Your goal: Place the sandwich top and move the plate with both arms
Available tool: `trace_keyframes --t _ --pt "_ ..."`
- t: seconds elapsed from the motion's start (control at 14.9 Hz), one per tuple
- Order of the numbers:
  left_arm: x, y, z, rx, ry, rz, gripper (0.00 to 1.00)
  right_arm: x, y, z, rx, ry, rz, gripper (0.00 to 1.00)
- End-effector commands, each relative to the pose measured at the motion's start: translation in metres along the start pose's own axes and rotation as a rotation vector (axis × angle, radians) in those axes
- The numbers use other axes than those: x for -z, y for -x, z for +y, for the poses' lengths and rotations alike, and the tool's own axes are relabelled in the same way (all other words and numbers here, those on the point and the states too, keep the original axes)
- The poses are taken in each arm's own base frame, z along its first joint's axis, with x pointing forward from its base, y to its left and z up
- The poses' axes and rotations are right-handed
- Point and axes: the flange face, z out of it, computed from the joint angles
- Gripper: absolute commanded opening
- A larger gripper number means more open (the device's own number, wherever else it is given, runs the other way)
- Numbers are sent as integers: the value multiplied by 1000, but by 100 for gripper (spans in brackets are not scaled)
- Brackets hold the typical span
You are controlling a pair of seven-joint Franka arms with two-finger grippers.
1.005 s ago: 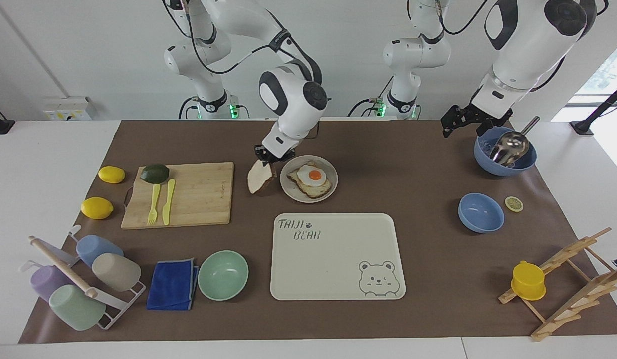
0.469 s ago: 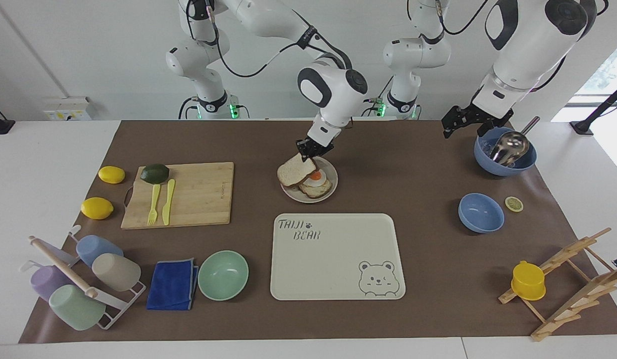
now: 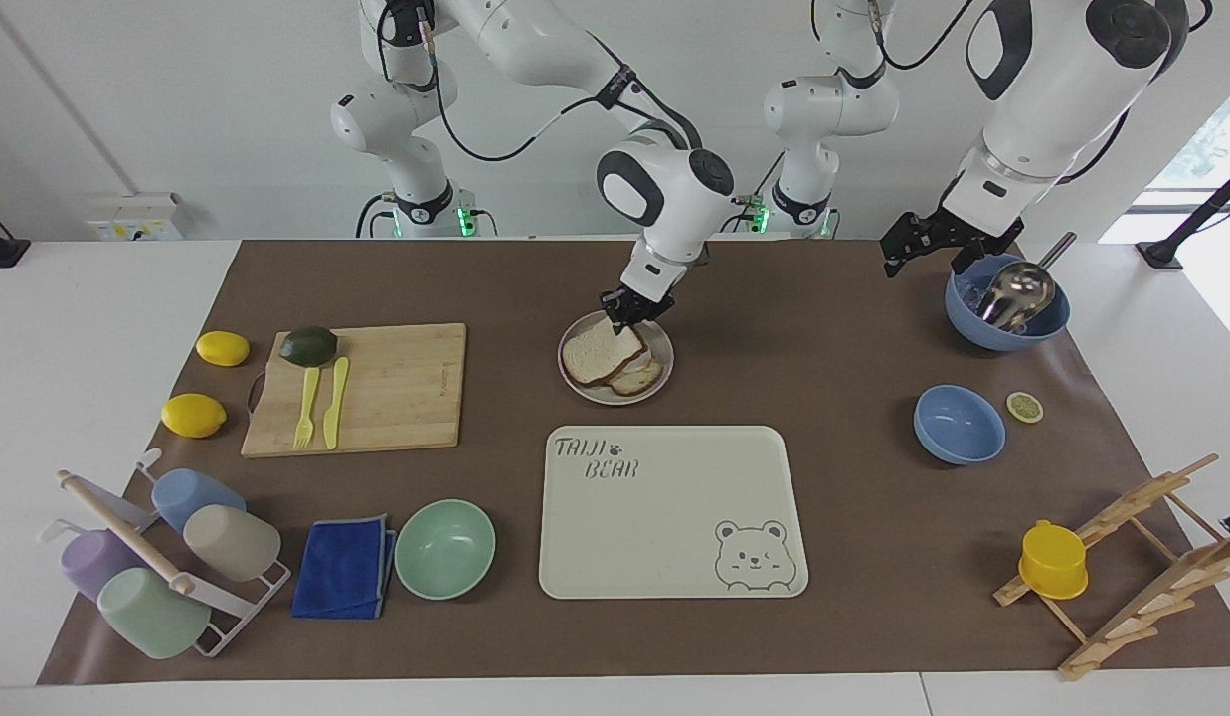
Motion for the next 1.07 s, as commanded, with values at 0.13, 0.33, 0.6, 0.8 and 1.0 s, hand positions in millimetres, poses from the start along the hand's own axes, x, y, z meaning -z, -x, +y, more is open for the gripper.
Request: trace_keyframes --t 0.13,0.33,0.6,0.8,1.0 --pt "-5 7 4 4 1 20 100 -5 4 -3 -62 -47 6 0" --pt "-9 9 5 3 2 27 100 -3 1 -8 -79 -98 20 0" --pt "-10 8 5 1 3 36 100 -2 0 -9 -98 -137 5 33" --pt "-10 8 5 1 3 39 100 5 -5 -4 -111 -157 23 96" --pt "-15 10 9 -2 4 28 100 38 -20 49 -180 -194 55 100"
